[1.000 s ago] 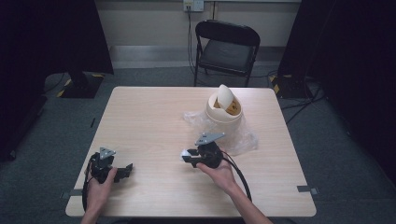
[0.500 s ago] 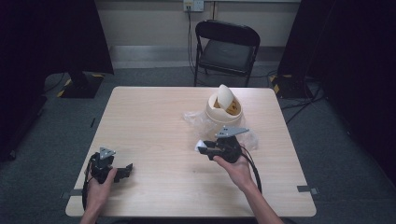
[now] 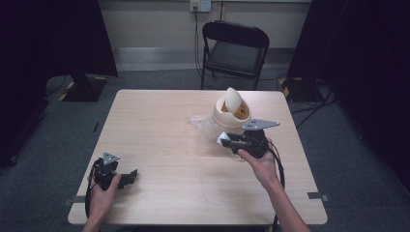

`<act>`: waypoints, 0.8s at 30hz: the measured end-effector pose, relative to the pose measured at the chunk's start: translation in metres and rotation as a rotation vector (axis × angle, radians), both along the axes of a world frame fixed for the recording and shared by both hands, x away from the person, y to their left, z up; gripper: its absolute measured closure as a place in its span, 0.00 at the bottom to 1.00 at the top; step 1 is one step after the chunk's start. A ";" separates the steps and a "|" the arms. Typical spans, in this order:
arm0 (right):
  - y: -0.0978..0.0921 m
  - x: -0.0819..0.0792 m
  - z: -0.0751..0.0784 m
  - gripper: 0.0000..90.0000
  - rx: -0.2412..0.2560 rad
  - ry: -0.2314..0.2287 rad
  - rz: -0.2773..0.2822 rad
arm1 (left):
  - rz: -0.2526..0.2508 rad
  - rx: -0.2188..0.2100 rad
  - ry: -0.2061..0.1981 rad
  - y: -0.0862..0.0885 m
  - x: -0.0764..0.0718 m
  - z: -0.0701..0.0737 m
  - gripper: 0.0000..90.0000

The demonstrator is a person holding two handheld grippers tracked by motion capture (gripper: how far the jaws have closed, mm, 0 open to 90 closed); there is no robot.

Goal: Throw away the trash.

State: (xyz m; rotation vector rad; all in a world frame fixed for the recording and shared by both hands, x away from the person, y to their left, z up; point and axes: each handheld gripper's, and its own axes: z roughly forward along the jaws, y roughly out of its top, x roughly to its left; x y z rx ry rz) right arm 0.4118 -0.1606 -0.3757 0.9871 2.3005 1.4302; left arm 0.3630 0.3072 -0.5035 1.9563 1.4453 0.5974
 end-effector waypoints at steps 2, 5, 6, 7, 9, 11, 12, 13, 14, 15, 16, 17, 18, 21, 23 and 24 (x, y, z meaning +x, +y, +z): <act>-0.006 0.003 0.004 0.71 0.001 -0.006 -0.013 | 0.001 -0.001 -0.001 0.000 0.000 0.000 0.00; -0.012 0.005 0.010 0.71 -0.002 -0.015 -0.029 | 0.000 0.000 0.000 0.000 0.000 0.000 0.00; -0.014 0.006 0.012 0.71 -0.001 -0.021 -0.034 | 0.001 -0.001 -0.001 0.000 0.000 0.000 0.00; -0.015 0.006 0.014 0.71 -0.002 -0.024 -0.039 | 0.001 -0.001 -0.001 0.000 0.000 0.000 0.00; -0.017 0.007 0.019 0.71 -0.008 -0.031 -0.046 | 0.000 0.000 0.000 0.000 0.000 0.000 0.00; -0.019 0.008 0.023 0.71 -0.008 -0.035 -0.050 | 0.000 0.000 0.000 0.000 0.000 0.000 0.00; -0.020 0.010 0.024 0.71 -0.009 -0.036 -0.054 | 0.000 0.000 -0.001 0.000 0.000 0.000 0.00; -0.021 0.012 0.025 0.71 -0.011 -0.034 -0.057 | 0.000 -0.001 -0.001 0.000 0.000 0.000 0.00; -0.023 0.014 0.027 0.71 -0.008 -0.034 -0.064 | 0.000 -0.001 -0.001 0.000 0.000 0.000 0.00; -0.025 0.017 0.028 0.71 -0.007 -0.033 -0.072 | 0.000 0.000 -0.001 0.000 0.000 0.000 0.00; -0.026 0.019 0.030 0.71 -0.010 -0.035 -0.077 | 0.000 -0.001 -0.001 0.000 0.000 0.000 0.00; -0.028 0.021 0.032 0.71 -0.009 -0.037 -0.087 | 0.000 -0.001 -0.001 0.000 0.000 0.000 0.00; -0.029 0.024 0.033 0.71 -0.008 -0.035 -0.089 | 0.000 -0.001 -0.001 0.000 0.000 0.000 0.00; -0.033 0.031 0.037 0.71 -0.018 -0.038 -0.102 | 0.000 -0.001 -0.001 0.000 0.000 0.000 0.00; -0.035 0.037 0.037 0.71 -0.018 -0.034 -0.108 | 0.000 -0.001 -0.001 0.000 0.000 0.000 0.00; -0.036 0.039 0.037 0.71 -0.016 -0.032 -0.115 | 0.000 -0.001 -0.001 0.000 0.000 0.000 0.00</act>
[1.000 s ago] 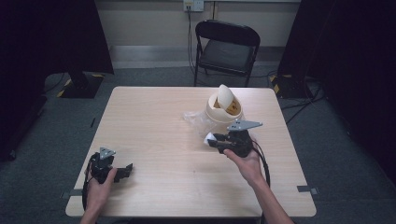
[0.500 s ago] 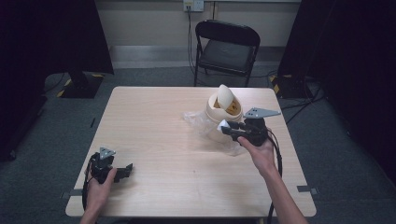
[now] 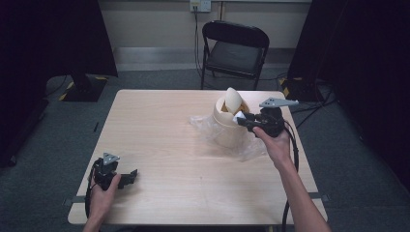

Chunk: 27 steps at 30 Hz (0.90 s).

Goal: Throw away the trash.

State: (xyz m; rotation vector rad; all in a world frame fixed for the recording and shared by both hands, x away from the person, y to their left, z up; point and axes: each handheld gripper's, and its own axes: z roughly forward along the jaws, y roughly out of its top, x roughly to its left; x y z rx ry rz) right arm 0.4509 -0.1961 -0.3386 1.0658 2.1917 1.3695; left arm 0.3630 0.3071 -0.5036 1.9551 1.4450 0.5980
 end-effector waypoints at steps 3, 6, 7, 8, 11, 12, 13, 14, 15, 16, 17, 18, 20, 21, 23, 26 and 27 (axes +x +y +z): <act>-0.003 0.008 -0.001 0.71 0.005 0.004 -0.011 | 0.000 0.000 0.000 0.000 0.000 0.000 0.00; -0.008 0.016 -0.002 0.71 0.002 0.021 -0.027 | 0.000 0.000 0.000 0.000 0.000 0.000 0.00; -0.009 0.019 -0.002 0.71 0.006 0.021 -0.032 | 0.000 0.000 0.000 0.000 0.000 0.000 0.00; -0.011 0.021 -0.003 0.71 0.011 0.023 -0.034 | 0.000 0.000 0.000 0.000 0.000 0.000 0.00; -0.014 0.026 -0.007 0.71 0.010 0.037 -0.042 | 0.000 0.000 0.000 0.000 0.000 0.000 0.00; -0.014 0.028 -0.009 0.71 0.004 0.043 -0.045 | 0.000 0.000 0.000 0.000 0.000 0.000 0.00; -0.015 0.029 -0.010 0.71 0.000 0.046 -0.047 | 0.000 0.000 0.000 0.000 0.000 0.000 0.00; -0.016 0.031 -0.011 0.71 0.000 0.050 -0.051 | 0.000 0.000 0.000 0.000 0.000 0.000 0.00; -0.017 0.033 -0.011 0.71 0.002 0.052 -0.057 | 0.000 0.000 0.000 0.000 0.000 0.000 0.00; -0.018 0.035 -0.012 0.71 0.002 0.057 -0.061 | 0.000 0.000 0.000 0.000 0.000 0.000 0.00; -0.018 0.037 -0.013 0.71 -0.004 0.062 -0.062 | 0.000 0.000 0.000 0.000 0.000 0.000 0.00; -0.018 0.039 -0.014 0.71 -0.009 0.071 -0.061 | 0.000 0.000 0.000 0.000 0.000 0.000 0.00; -0.018 0.043 -0.016 0.71 -0.015 0.079 -0.064 | 0.000 0.000 0.000 0.000 0.000 0.000 0.00; -0.018 0.045 -0.016 0.71 -0.011 0.081 -0.065 | 0.000 0.000 0.000 0.000 0.000 0.000 0.00; -0.017 0.049 -0.017 0.71 -0.009 0.084 -0.064 | 0.000 0.000 0.000 0.000 0.000 0.000 0.00; -0.012 0.052 -0.018 0.71 -0.029 0.092 -0.061 | 0.000 0.000 0.000 0.000 0.000 0.000 0.00; -0.011 0.052 -0.019 0.71 -0.032 0.094 -0.057 | 0.000 0.000 0.000 0.000 0.000 0.000 0.00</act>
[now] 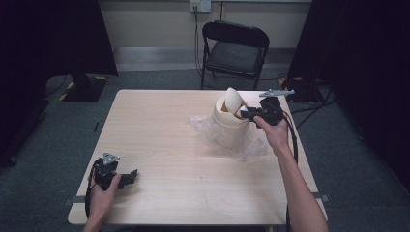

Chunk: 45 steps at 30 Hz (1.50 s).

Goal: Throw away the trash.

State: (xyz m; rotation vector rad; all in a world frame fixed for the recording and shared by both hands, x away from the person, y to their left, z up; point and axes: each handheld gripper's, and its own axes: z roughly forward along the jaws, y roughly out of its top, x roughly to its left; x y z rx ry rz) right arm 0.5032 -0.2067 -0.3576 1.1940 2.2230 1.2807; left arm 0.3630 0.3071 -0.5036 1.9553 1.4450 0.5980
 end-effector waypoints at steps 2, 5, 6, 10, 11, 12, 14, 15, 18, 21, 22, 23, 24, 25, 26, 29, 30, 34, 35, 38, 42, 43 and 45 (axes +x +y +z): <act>0.002 0.002 -0.002 0.71 -0.011 0.007 0.002 | 0.000 -0.001 -0.001 0.000 0.000 0.000 0.00; 0.003 0.006 -0.005 0.71 -0.011 0.020 -0.005 | 0.001 -0.001 0.000 0.000 0.000 0.000 0.00; 0.003 0.007 -0.006 0.71 -0.014 0.023 -0.006 | 0.001 -0.001 0.000 0.000 0.000 0.000 0.00; 0.007 0.010 -0.009 0.71 -0.031 0.029 -0.003 | 0.001 -0.001 0.000 0.000 0.000 0.000 0.00; 0.008 0.010 -0.009 0.71 -0.033 0.032 -0.003 | 0.001 -0.001 0.000 0.000 0.000 0.000 0.00; 0.008 0.011 -0.010 0.71 -0.038 0.032 -0.004 | 0.001 -0.001 0.000 0.000 0.000 0.000 0.00; 0.010 0.013 -0.012 0.70 -0.036 0.035 -0.003 | 0.001 -0.001 0.000 0.000 0.000 0.000 0.00; 0.011 0.013 -0.012 0.70 -0.037 0.037 -0.004 | 0.001 -0.001 0.000 0.000 0.000 0.000 0.00; 0.013 0.014 -0.013 0.70 -0.050 0.039 -0.003 | 0.001 -0.001 0.000 0.000 0.000 0.000 0.00; 0.016 0.015 -0.014 0.69 -0.052 0.045 -0.005 | 0.001 -0.001 0.000 0.000 0.000 0.000 0.00; 0.016 0.016 -0.015 0.69 -0.052 0.046 -0.005 | 0.001 0.000 0.000 0.000 0.000 0.000 0.00; 0.017 0.016 -0.015 0.69 -0.054 0.048 -0.006 | 0.001 -0.001 0.000 0.000 0.000 0.000 0.00; 0.017 0.017 -0.016 0.68 -0.054 0.049 -0.004 | 0.001 -0.001 0.000 0.000 0.000 0.000 0.00; 0.018 0.018 -0.016 0.68 -0.058 0.049 -0.003 | 0.001 -0.001 0.000 0.000 0.000 0.000 0.00; 0.018 0.019 -0.016 0.68 -0.061 0.054 0.000 | 0.001 -0.001 0.000 0.000 0.000 0.000 0.00; 0.021 0.021 -0.017 0.68 -0.077 0.061 0.001 | 0.001 -0.001 0.000 0.000 0.000 0.000 0.00; 0.023 0.022 -0.017 0.67 -0.084 0.063 0.003 | 0.001 0.000 0.000 0.000 0.000 0.000 0.00; 0.023 0.024 -0.018 0.67 -0.079 0.063 -0.001 | 0.001 -0.001 0.000 0.000 0.000 0.000 0.00; 0.023 0.024 -0.018 0.67 -0.083 0.063 -0.001 | 0.001 -0.001 0.000 0.000 0.000 0.000 0.00; 0.024 0.025 -0.017 0.66 -0.096 0.074 -0.004 | 0.001 -0.001 0.000 0.000 0.000 0.000 0.00; 0.025 0.026 -0.016 0.63 -0.114 0.074 -0.007 | 0.001 -0.001 0.000 0.000 0.000 0.000 0.00; 0.025 0.026 -0.015 0.62 -0.119 0.071 -0.009 | 0.001 -0.001 0.000 0.000 0.000 0.000 0.00; 0.026 0.026 -0.015 0.61 -0.127 0.067 -0.008 | 0.001 -0.001 0.000 0.000 0.000 0.000 0.00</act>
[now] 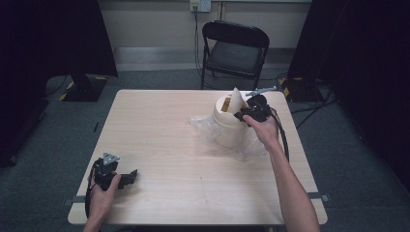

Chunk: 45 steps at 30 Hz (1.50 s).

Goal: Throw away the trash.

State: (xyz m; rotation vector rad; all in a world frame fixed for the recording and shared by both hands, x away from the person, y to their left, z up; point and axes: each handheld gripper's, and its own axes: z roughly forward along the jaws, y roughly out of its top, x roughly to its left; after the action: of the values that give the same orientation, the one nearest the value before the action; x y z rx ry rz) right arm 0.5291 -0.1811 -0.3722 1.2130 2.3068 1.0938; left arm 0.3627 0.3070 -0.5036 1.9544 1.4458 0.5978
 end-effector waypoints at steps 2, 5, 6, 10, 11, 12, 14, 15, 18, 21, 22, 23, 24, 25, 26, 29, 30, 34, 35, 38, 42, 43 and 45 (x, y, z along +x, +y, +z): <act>0.000 -0.001 0.001 0.60 -0.006 -0.002 0.001 | 0.000 0.000 0.000 0.000 0.000 0.000 0.00; 0.000 -0.002 0.002 0.58 -0.013 -0.011 0.007 | 0.000 0.000 0.000 0.000 0.000 0.000 0.00; -0.001 -0.002 0.002 0.57 -0.013 -0.011 0.008 | 0.000 0.000 0.000 0.000 0.000 0.000 0.00; -0.002 -0.004 0.005 0.55 -0.025 -0.025 0.013 | 0.000 0.000 0.000 0.000 0.000 0.000 0.00; -0.002 -0.005 0.005 0.55 -0.024 -0.026 0.010 | 0.000 0.000 0.000 0.000 0.000 0.000 0.00; -0.003 -0.005 0.006 0.55 -0.021 -0.028 0.012 | 0.000 0.000 0.000 0.000 0.000 0.000 0.00; -0.005 -0.006 0.007 0.57 -0.014 -0.032 0.007 | 0.000 0.000 0.000 0.000 0.000 0.000 0.00; -0.006 -0.007 0.008 0.60 -0.008 -0.032 0.001 | 0.000 0.000 0.000 0.000 0.000 0.000 0.00; -0.010 -0.010 0.011 0.63 0.015 -0.040 -0.001 | 0.000 0.000 0.000 0.000 0.000 0.000 0.00; -0.013 -0.013 0.013 0.63 0.032 -0.043 -0.006 | 0.000 0.000 0.000 0.000 0.000 0.000 0.00; -0.013 -0.014 0.013 0.63 0.035 -0.046 -0.006 | 0.000 0.000 0.000 0.000 0.000 0.000 0.00; -0.014 -0.015 0.013 0.64 0.042 -0.048 -0.007 | 0.000 0.000 0.000 0.000 0.000 0.000 0.00; -0.014 -0.016 0.013 0.66 0.049 -0.051 -0.006 | 0.000 0.000 0.000 0.000 0.000 0.000 0.00; -0.015 -0.018 0.014 0.69 0.056 -0.053 -0.002 | 0.000 0.000 0.000 0.000 0.000 0.000 0.00; -0.015 -0.019 0.014 0.69 0.063 -0.057 0.001 | 0.000 0.000 0.000 0.000 0.000 0.000 0.00; -0.016 -0.023 0.013 0.69 0.079 -0.067 -0.003 | 0.000 0.000 0.000 0.000 0.000 0.000 0.00; -0.016 -0.025 0.013 0.68 0.085 -0.069 -0.004 | 0.000 0.000 0.000 0.000 0.000 0.000 0.00; -0.017 -0.034 0.013 0.64 0.094 -0.090 -0.020 | 0.000 0.000 0.000 0.000 0.000 0.000 0.00; -0.017 -0.035 0.013 0.62 0.099 -0.095 -0.019 | 0.000 0.000 0.000 0.000 0.000 0.000 0.00; -0.018 -0.041 0.015 0.58 0.103 -0.107 -0.020 | 0.000 0.000 0.000 0.000 0.000 0.000 0.00; -0.019 -0.050 0.016 0.58 0.112 -0.124 -0.021 | 0.000 0.000 0.000 0.000 0.000 0.000 0.00; -0.019 -0.053 0.016 0.56 0.121 -0.126 -0.024 | 0.000 0.000 0.000 0.000 0.000 0.000 0.00; -0.020 -0.057 0.014 0.53 0.122 -0.133 -0.032 | 0.003 0.001 -0.001 0.000 0.000 0.000 0.00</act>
State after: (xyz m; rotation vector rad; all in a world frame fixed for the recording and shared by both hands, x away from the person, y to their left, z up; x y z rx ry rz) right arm 0.4721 -0.2008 -0.3581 1.1775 2.1418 1.2793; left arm 0.3624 0.3067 -0.5036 1.9527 1.4483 0.6006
